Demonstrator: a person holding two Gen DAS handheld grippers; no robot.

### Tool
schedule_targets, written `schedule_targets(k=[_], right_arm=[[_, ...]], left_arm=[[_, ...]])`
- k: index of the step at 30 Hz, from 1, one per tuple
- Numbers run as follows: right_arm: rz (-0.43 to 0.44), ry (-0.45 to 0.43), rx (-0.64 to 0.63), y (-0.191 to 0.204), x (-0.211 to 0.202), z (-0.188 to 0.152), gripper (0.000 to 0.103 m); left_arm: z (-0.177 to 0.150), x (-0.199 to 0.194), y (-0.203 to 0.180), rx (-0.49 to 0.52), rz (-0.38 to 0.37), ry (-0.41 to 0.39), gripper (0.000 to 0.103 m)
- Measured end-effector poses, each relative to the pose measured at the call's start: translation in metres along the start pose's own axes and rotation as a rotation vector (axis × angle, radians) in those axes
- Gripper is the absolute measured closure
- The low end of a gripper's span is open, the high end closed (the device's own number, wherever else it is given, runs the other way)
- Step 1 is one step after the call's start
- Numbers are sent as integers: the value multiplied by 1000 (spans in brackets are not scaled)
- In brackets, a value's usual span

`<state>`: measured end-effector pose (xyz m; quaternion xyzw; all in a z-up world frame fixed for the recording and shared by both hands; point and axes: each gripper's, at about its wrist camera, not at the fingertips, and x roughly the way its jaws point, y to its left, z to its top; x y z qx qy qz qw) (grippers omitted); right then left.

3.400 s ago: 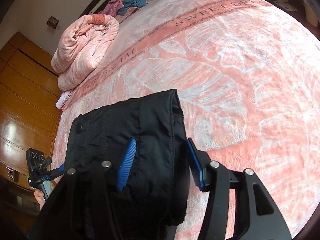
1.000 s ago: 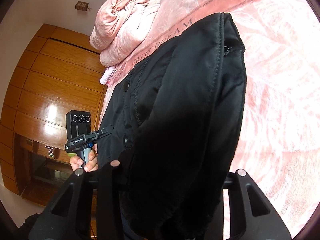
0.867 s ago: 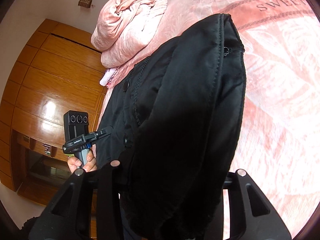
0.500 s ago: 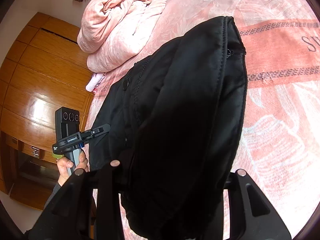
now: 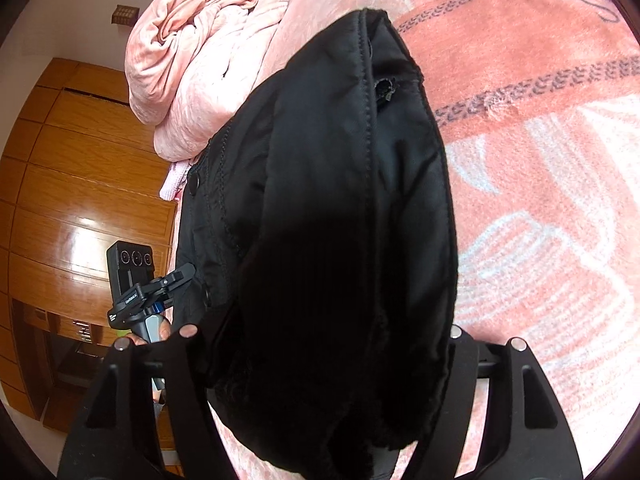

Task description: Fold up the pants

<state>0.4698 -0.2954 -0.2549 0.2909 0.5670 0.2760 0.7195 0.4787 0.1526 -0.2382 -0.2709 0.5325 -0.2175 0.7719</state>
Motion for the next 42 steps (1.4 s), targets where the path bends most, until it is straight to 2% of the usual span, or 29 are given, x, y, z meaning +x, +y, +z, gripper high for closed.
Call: schedule_targets(k=[3,5,7,9,12,15,19,20,22,24,25,28,30,33,35,37,42], right_arm=[[-68,-71,-17,4,-31,-3,30],[-129,-145,-42,12,-54,-9,30],[-169,-187,-107,27,-70,-18,31],[-242,-190,-131,35,-69,-28,31],[-371,-139,-119,22,-55,-37,31],[-386,-121,-81,-3,-59,-53,29],[-354,-173,-77,6,-74,-68,28],[-342,-192,-77,10,-79,-73,26],[-313,-236,-62,22,-90,-82,14],[-295,-282,-52,32,-103,-99,13],[-283,-302,-55,38,-110,-110,12],[-295,-343,-72,56,-125,-146,11],[-307,-362,-83,69,-134,-171,11],[-303,-402,-111,90,-153,-216,5],[-322,-417,-131,103,-162,-247,4],[-366,-419,-174,118,-169,-278,4],[-467,-468,-255,152,-186,-344,3]], left_arm=[[-15,-29,1,23,42,-67,27],[-25,-48,-3,48,111,-129,18],[-37,-61,-4,60,140,-165,17],[-45,-64,-9,64,161,-184,13],[-55,-58,-4,93,267,-144,12],[-59,-50,-5,81,287,-131,11],[-63,-60,-6,42,267,-141,12],[-66,-65,-8,44,270,-147,12],[-76,-77,-13,44,274,-173,10],[-91,-94,-19,41,261,-215,3],[-100,-102,-23,44,267,-232,4],[-131,-126,-38,67,331,-302,4],[-154,-140,-50,88,389,-334,4],[-192,-160,-74,136,470,-392,4],[-221,-173,-99,216,588,-442,4],[-251,-185,-123,291,657,-482,4],[-308,-218,-158,291,628,-516,4]])
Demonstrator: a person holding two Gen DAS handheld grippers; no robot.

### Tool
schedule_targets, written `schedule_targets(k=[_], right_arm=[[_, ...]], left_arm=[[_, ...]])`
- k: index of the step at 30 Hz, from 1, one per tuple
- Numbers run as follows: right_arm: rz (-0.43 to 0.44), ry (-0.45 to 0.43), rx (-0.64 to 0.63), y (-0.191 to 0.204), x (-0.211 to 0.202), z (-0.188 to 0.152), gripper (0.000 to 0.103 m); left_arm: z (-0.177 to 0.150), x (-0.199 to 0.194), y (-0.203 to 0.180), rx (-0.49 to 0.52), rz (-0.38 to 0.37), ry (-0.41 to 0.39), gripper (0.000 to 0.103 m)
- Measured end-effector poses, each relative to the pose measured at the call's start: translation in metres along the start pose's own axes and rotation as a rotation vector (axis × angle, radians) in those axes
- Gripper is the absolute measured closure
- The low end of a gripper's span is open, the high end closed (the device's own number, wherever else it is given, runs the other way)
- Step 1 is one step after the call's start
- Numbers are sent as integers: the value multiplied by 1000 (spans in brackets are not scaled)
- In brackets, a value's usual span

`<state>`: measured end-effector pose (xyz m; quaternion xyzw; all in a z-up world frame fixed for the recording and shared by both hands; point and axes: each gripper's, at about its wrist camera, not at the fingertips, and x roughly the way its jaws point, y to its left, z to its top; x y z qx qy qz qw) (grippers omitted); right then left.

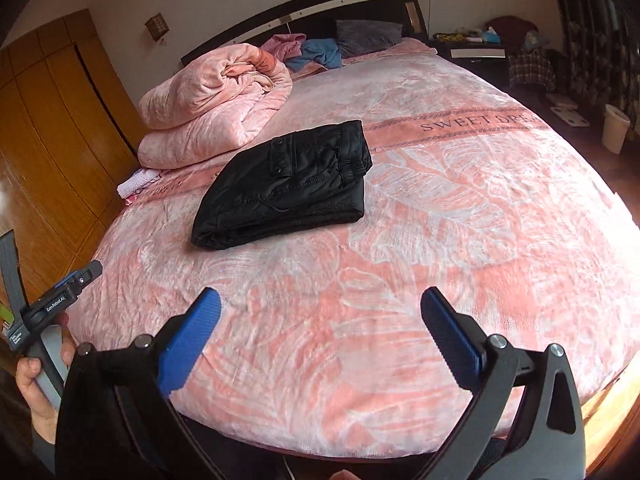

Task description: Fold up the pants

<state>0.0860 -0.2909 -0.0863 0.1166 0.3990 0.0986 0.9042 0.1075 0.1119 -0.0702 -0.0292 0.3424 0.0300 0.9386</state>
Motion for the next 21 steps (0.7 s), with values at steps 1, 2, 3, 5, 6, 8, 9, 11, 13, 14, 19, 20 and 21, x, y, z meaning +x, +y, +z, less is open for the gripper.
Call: schedule_targets(k=[1,2,3,5,6,8,9,11,13,14,19,20,21], right_arm=[[-15,-13,-5,5,-11,-6,3],[-15,-32,-10,10,-22,-11,3],[-18,-50,-21,15,-32,-16,3],[-36,-80,-53,26,-53,-24,3],[-41,-88,-67,32,-62,-26,3],[-50,-95,-89,42,-77,-31,3],[-43,-102,-101,47,-84,-33,3],[-38,-123,-123,56,-99,-36,3],[-51,-144,-157,66,-112,-37,3],[-48,-154,-173,71,-119,-38,3],[-41,-197,-228,91,-150,-40,3],[-39,-199,-235,94,-156,-41,3],[-30,-200,-242,97,-161,-42,3]], left_arm=[[-3,-12,-1,-8,-1,-4,4],[-6,-25,-3,-13,1,-11,4],[-9,-37,-6,-16,6,-15,4],[-14,-58,-11,-11,10,-22,4],[-16,-68,-12,-13,5,-25,4],[-19,-87,-15,-17,-3,-35,4],[-20,-95,-16,-17,-1,-34,4],[-21,-110,-17,-17,-5,-28,4],[-23,-125,-20,-6,-6,-35,4],[-24,-133,-21,0,-1,-41,4],[-27,-164,-26,14,-7,-67,4],[-29,-169,-27,15,-12,-71,4],[-29,-174,-27,13,-16,-76,4]])
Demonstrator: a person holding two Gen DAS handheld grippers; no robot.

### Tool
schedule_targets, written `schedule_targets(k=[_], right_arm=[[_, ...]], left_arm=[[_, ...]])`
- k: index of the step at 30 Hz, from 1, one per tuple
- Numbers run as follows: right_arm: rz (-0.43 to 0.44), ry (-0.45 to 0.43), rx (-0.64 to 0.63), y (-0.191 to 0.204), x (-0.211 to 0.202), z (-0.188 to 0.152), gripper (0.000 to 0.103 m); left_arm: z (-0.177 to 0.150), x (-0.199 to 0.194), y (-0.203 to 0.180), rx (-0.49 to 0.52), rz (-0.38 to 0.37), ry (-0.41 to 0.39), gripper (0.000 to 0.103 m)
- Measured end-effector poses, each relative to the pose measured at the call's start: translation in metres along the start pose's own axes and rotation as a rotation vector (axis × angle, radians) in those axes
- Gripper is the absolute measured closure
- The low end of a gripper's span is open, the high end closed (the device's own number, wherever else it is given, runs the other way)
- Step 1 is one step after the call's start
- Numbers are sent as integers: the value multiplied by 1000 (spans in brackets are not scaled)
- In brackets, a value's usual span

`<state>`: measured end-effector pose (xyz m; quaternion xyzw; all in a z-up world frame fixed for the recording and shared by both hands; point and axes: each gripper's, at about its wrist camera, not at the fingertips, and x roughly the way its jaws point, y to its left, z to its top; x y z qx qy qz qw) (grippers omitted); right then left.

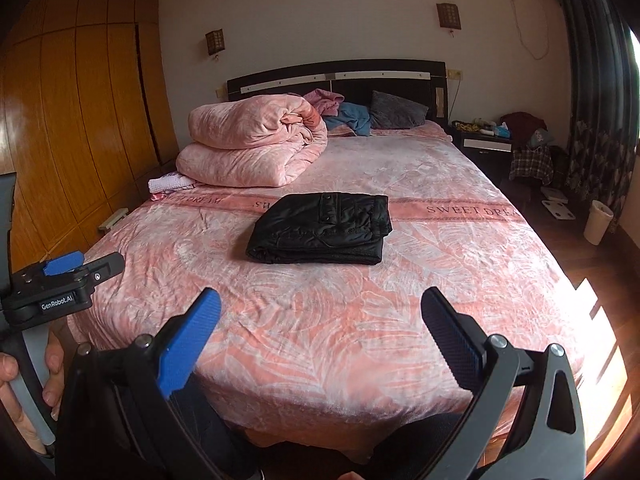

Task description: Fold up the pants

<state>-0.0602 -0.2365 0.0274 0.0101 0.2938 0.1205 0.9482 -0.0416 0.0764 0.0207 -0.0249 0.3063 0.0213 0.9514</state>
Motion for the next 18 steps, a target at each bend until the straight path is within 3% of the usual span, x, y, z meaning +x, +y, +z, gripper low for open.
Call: schedule_targets(k=[8,14,18], right_arm=[[29,-39,32,0,-33,11,3],[43,-6,28,4,-38,15,3],[16,10,0,9,-34,13,3]], left_arm=[[-7,-27,-11,23,60,-51,4],[-9,-35,-8,0,-14,-42,4],[-10,-37,-11,11,-11,-42,4]])
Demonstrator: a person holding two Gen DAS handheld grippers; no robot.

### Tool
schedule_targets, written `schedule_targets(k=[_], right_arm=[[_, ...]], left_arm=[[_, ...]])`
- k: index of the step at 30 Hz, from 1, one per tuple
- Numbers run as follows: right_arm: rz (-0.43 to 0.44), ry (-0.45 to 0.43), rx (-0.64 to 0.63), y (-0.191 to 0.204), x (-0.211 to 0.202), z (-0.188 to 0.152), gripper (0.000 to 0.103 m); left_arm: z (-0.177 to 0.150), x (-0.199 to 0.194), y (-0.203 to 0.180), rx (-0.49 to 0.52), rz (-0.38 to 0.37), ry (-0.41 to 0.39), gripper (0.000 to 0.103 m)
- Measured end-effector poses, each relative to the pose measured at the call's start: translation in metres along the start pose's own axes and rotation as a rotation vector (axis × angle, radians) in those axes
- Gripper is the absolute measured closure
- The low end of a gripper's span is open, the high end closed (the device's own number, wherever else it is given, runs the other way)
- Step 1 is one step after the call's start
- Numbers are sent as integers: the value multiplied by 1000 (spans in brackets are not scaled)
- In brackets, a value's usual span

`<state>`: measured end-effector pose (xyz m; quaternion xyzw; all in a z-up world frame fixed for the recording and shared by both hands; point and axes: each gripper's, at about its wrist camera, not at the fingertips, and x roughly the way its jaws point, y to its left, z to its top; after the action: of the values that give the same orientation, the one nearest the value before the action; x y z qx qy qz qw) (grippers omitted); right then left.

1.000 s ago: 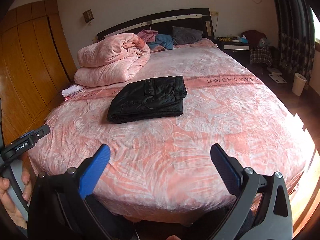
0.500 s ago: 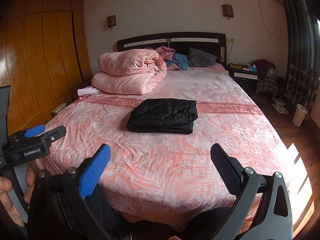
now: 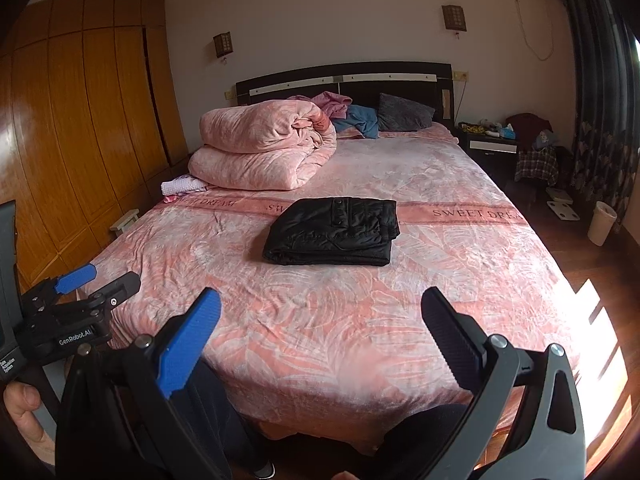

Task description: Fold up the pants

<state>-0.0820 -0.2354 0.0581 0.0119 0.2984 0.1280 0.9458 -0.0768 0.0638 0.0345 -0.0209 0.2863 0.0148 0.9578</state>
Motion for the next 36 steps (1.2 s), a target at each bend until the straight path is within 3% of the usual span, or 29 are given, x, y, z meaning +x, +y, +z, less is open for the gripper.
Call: schedule_targets(k=[14,31,36], right_arm=[[-33,48,-1,-4,47,-8,3],[-75,62,-28,-5,67,-6,3],[-70,71,-27,-5,74,-5,3]], left_arm=[[-5,20,-2,-8,1,47,4],[-5,45,-6,9,-12,84,4],[-2,52,-3,-8,-48,91,4]])
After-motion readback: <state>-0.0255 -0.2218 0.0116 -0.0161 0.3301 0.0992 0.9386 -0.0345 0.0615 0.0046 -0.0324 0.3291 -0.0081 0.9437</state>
